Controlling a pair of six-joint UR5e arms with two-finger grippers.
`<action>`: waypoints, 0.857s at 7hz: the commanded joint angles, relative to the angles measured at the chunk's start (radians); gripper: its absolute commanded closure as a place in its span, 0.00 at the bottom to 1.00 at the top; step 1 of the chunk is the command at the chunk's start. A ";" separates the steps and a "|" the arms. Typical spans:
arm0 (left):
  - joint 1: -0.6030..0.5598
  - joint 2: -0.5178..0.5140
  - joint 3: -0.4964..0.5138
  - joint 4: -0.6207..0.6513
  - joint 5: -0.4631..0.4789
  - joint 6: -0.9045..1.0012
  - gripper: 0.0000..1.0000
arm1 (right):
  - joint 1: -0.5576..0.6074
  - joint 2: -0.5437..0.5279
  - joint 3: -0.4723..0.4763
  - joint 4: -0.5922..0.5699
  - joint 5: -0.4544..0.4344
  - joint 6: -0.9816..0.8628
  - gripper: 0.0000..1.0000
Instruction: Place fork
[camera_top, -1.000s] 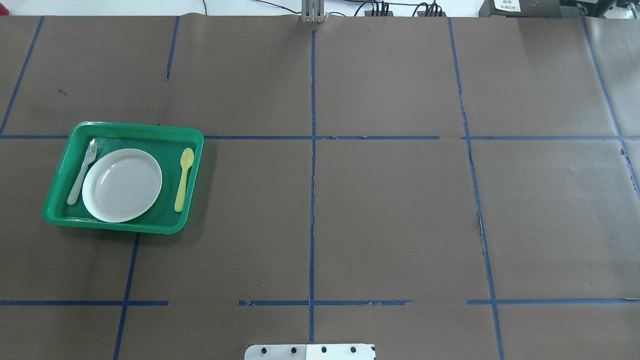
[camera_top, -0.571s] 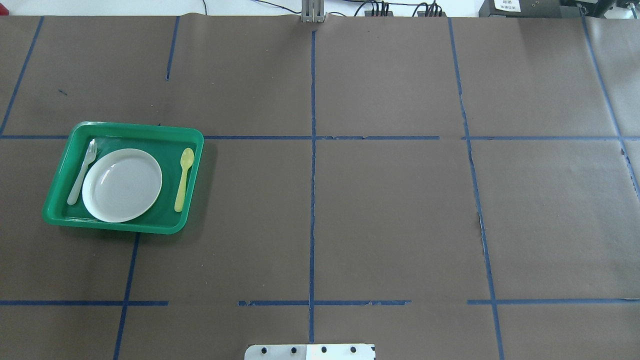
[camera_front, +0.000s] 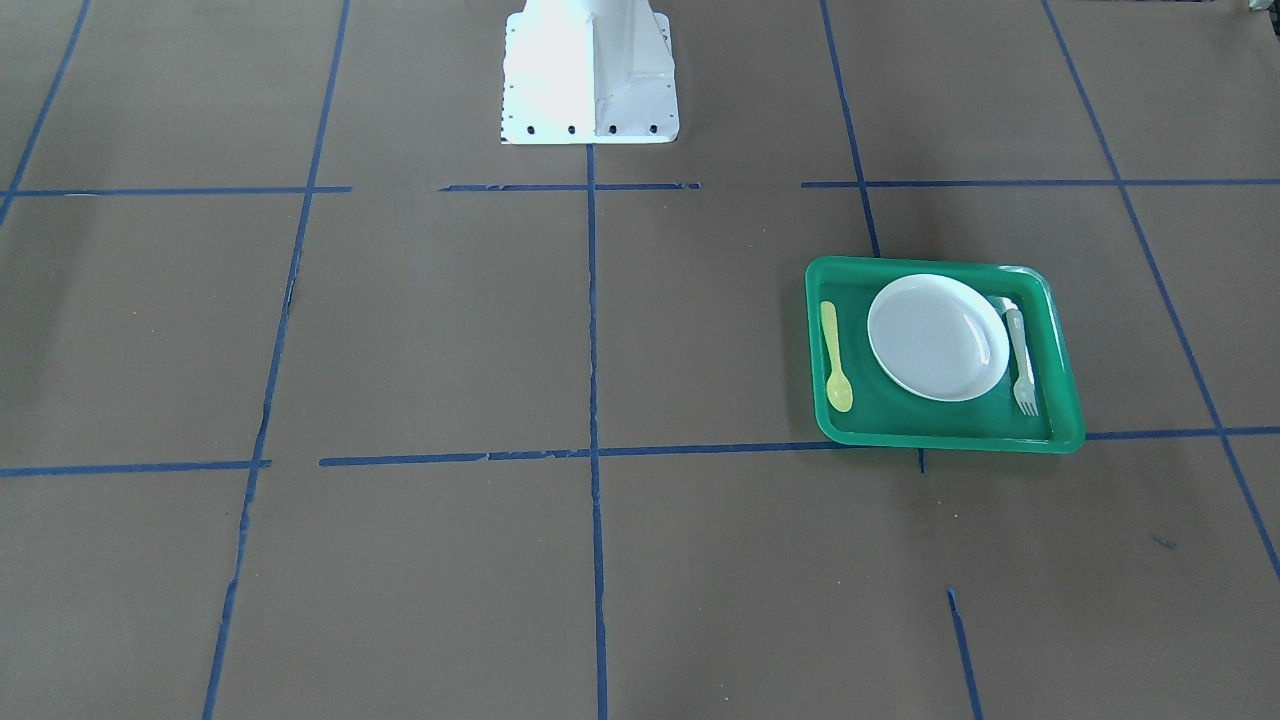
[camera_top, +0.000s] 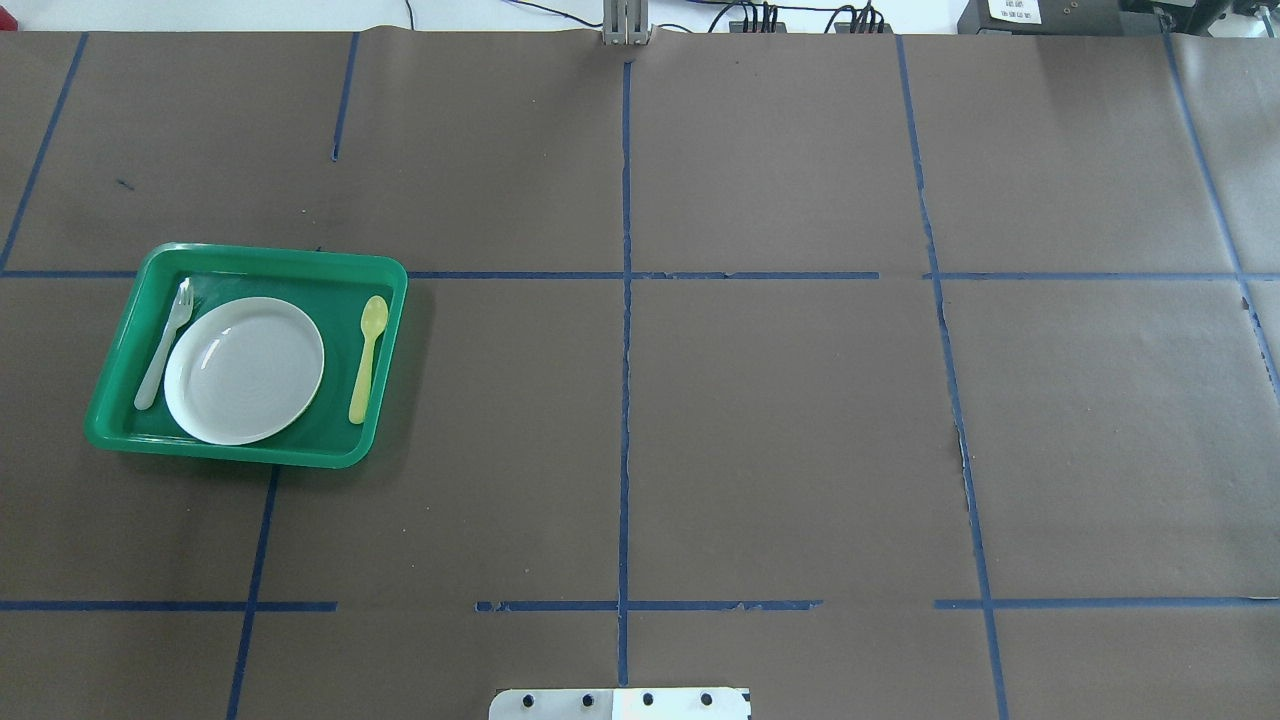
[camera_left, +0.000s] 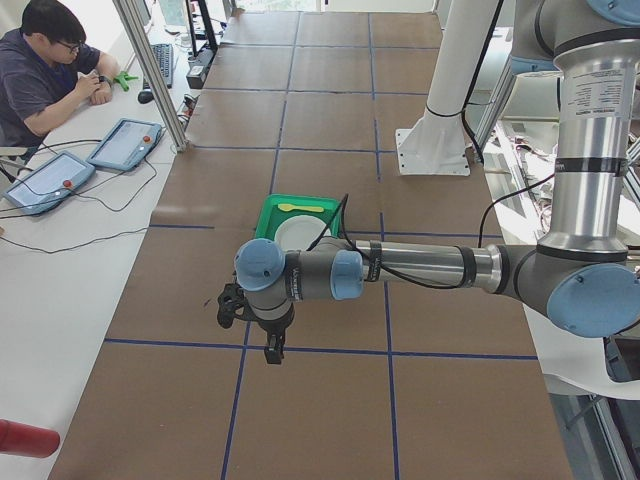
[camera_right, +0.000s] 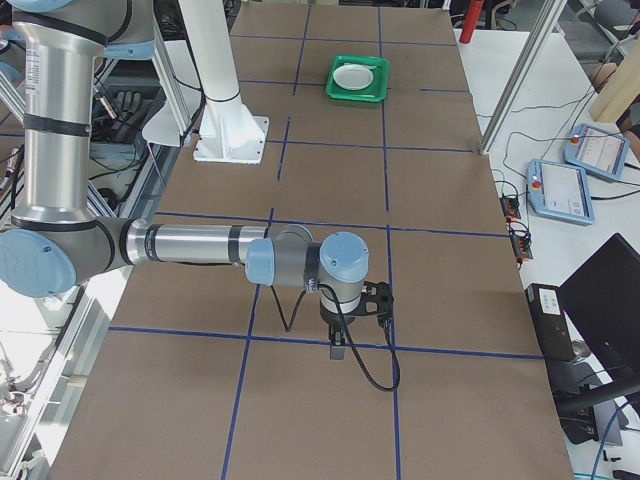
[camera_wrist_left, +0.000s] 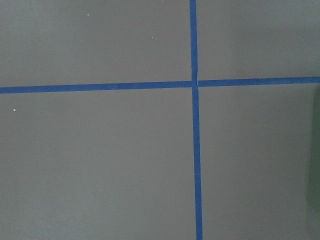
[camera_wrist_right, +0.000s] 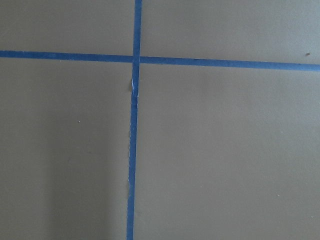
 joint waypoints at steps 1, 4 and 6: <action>-0.001 0.001 0.000 -0.001 0.000 0.001 0.00 | 0.000 0.000 0.000 0.000 0.000 -0.001 0.00; -0.001 0.001 0.003 -0.003 -0.001 0.009 0.00 | 0.000 0.000 0.000 0.000 0.000 -0.001 0.00; -0.001 0.001 0.001 -0.003 -0.001 0.009 0.00 | 0.000 0.000 0.000 0.000 0.000 -0.001 0.00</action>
